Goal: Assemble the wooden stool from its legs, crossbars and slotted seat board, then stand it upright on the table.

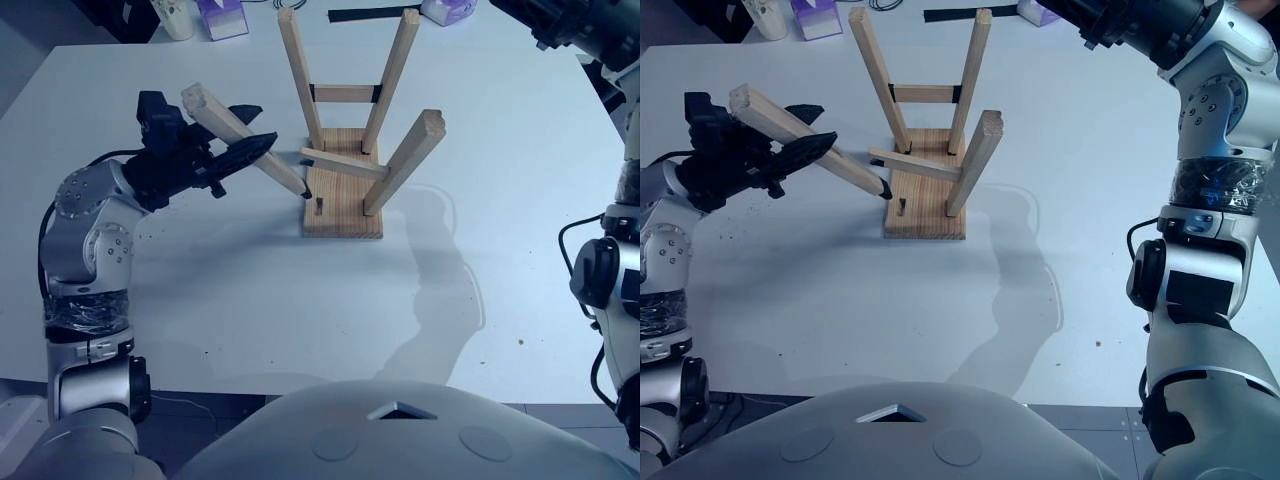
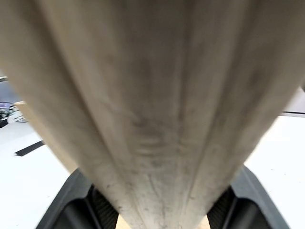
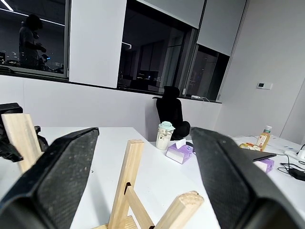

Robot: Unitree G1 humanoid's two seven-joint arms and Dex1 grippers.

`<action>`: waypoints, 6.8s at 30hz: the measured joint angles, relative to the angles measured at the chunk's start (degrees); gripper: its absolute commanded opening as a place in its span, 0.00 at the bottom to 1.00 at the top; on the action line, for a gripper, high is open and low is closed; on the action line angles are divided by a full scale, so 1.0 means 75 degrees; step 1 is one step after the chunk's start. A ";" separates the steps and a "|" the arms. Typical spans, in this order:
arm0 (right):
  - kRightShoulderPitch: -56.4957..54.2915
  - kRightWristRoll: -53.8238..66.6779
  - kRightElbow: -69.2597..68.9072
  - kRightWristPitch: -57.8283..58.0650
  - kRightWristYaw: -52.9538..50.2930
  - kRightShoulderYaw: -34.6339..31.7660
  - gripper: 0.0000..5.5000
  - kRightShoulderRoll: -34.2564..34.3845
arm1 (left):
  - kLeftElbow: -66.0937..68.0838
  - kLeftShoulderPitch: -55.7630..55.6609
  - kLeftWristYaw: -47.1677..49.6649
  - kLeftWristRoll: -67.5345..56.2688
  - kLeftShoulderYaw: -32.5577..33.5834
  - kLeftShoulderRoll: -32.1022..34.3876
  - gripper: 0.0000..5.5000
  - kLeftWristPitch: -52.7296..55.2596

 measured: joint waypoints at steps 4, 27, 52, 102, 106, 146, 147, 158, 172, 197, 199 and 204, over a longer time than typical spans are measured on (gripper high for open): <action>-0.0060 -0.0118 0.0167 -0.0017 0.0022 0.0092 0.64 0.0138 | 0.0047 0.0221 -0.0019 0.0219 -0.0282 -0.0167 0.37 -0.0023; 0.1352 0.0177 -0.1492 0.0518 -0.1028 -0.0254 0.64 0.0470 | -0.0362 0.0403 -0.1082 -0.0511 -0.0657 0.0976 0.37 0.0758; 0.1517 -0.0012 -0.1293 0.0540 -0.0699 0.0379 0.64 0.0466 | 0.1232 -0.1038 -0.2075 0.0107 -0.1154 0.1062 0.37 0.0488; 0.2102 -0.2011 -0.7507 0.2247 -0.5505 0.4251 0.06 0.1598 | 0.3297 -0.2512 -0.2388 0.1278 -0.1868 0.0768 0.37 -0.0282; 0.2132 -0.3338 -0.7102 0.1863 -0.5766 0.5418 0.00 0.1777 | 0.3383 -0.2598 -0.2409 0.1325 -0.1936 0.0740 0.37 -0.0296; 0.3184 -0.7796 -0.5604 0.0769 -0.4705 0.6193 0.00 0.2087 | 0.2826 -0.1926 -0.2098 0.1244 -0.1476 0.0736 0.37 -0.0184; 0.3142 -0.7822 -0.5575 0.0771 -0.4666 0.6191 0.00 0.2105 | 0.2830 -0.1930 -0.2098 0.1245 -0.1473 0.0735 0.37 -0.0177; 0.2097 -0.7655 -0.5771 0.0727 -0.5204 0.5012 0.00 0.3307 | 0.2640 -0.1984 -0.1981 0.1289 -0.1648 0.0706 0.37 -0.0114; 0.3393 -0.8512 -0.5802 0.0943 -0.3987 0.6548 0.00 0.2439 | 0.1831 -0.1403 -0.1562 0.1223 -0.1439 0.0727 0.37 0.0109; 0.4436 -0.4850 -0.6065 0.1592 -0.4737 0.2290 0.00 0.2433 | 0.3247 -0.2919 -0.2532 0.1481 -0.2735 0.0841 0.37 -0.0422; 0.4728 -0.4716 -0.6739 0.2358 -0.5053 0.2377 0.00 0.2744 | 0.3321 -0.2891 -0.2701 0.1424 -0.2716 0.0914 0.37 -0.0526; 0.4744 -0.4712 -0.6932 0.2694 -0.5136 0.2446 0.00 0.2583 | 0.3337 -0.2838 -0.2672 0.1447 -0.2725 0.0858 0.37 -0.0534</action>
